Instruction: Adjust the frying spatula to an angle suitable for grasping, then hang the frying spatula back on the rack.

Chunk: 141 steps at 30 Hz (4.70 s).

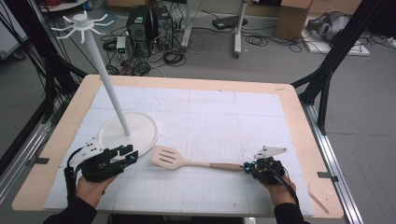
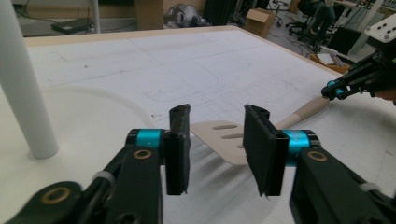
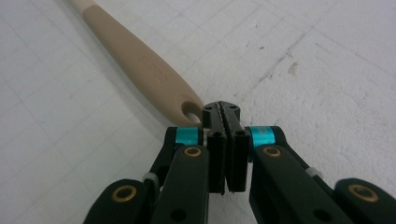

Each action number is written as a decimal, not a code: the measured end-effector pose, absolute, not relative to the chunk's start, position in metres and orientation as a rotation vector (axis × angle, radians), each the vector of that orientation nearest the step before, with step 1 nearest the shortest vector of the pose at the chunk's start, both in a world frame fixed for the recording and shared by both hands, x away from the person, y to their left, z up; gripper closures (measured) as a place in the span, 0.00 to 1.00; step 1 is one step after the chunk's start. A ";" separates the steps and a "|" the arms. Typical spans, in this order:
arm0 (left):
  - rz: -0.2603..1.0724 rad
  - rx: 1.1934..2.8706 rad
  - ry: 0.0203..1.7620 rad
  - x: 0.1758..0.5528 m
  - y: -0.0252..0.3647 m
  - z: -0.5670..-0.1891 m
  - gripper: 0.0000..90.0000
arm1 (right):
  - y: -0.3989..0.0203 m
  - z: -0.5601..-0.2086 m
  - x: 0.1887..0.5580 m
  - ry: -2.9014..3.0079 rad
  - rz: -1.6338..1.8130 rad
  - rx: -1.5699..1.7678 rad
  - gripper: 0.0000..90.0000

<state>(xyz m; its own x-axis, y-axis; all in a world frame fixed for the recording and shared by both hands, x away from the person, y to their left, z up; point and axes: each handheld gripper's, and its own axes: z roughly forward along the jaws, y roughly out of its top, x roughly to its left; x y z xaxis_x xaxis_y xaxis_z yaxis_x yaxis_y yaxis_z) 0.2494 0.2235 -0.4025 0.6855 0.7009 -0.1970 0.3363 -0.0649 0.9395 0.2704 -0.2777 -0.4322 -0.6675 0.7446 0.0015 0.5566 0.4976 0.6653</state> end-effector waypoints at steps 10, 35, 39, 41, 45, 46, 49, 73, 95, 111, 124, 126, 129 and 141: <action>0.332 1.760 0.826 0.276 0.191 -0.409 0.80 | -0.286 -0.419 0.259 2.372 1.067 1.118 0.98; 0.282 1.961 0.810 0.274 0.158 -0.431 0.84 | -0.277 -0.425 0.270 2.411 1.061 1.108 0.98; 0.263 1.981 0.800 0.269 0.156 -0.433 0.84 | -0.275 -0.425 0.276 2.404 1.048 1.102 0.98; 0.254 1.996 0.793 0.266 0.154 -0.435 0.84 | -0.272 -0.424 0.281 2.400 1.046 1.100 0.97; 0.243 2.031 0.791 0.264 0.152 -0.439 0.84 | -0.265 -0.421 0.291 2.385 1.057 1.093 0.97; 0.239 2.041 0.788 0.264 0.152 -0.440 0.84 | -0.262 -0.420 0.293 2.377 1.064 1.093 0.96; 0.222 2.051 0.779 0.262 0.150 -0.441 0.84 | -0.256 -0.417 0.299 2.362 1.068 1.094 0.96; 0.122 2.087 0.710 0.250 0.141 -0.443 0.84 | -0.234 -0.417 0.333 2.266 1.123 1.153 0.94; 0.052 1.926 0.719 0.248 0.147 -0.427 0.74 | -0.235 -0.401 0.325 2.179 1.198 1.137 0.85; 0.316 1.728 0.745 0.251 0.185 -0.389 0.24 | -0.297 -0.381 0.233 2.011 1.230 1.243 0.29; 0.422 1.672 0.769 0.246 0.201 -0.388 0.25 | -0.323 -0.383 0.201 1.873 1.269 1.173 0.18; 0.422 1.668 0.782 0.247 0.202 -0.390 0.25 | -0.325 -0.385 0.203 1.875 1.262 1.181 0.18; 0.420 1.668 0.794 0.248 0.204 -0.391 0.25 | -0.326 -0.387 0.204 1.877 1.255 1.191 0.18; 0.404 1.671 0.792 0.250 0.200 -0.393 0.25 | -0.328 -0.387 0.202 1.864 1.250 1.199 0.18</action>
<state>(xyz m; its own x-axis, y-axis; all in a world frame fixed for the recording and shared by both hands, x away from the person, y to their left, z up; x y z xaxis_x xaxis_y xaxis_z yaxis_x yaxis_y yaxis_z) 0.2503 0.1996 -0.3935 0.7097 0.6886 -0.1488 0.2841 -0.0864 0.9549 0.2022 -0.3283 -0.3874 -0.4212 0.9069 0.0115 0.3546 0.1530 0.9224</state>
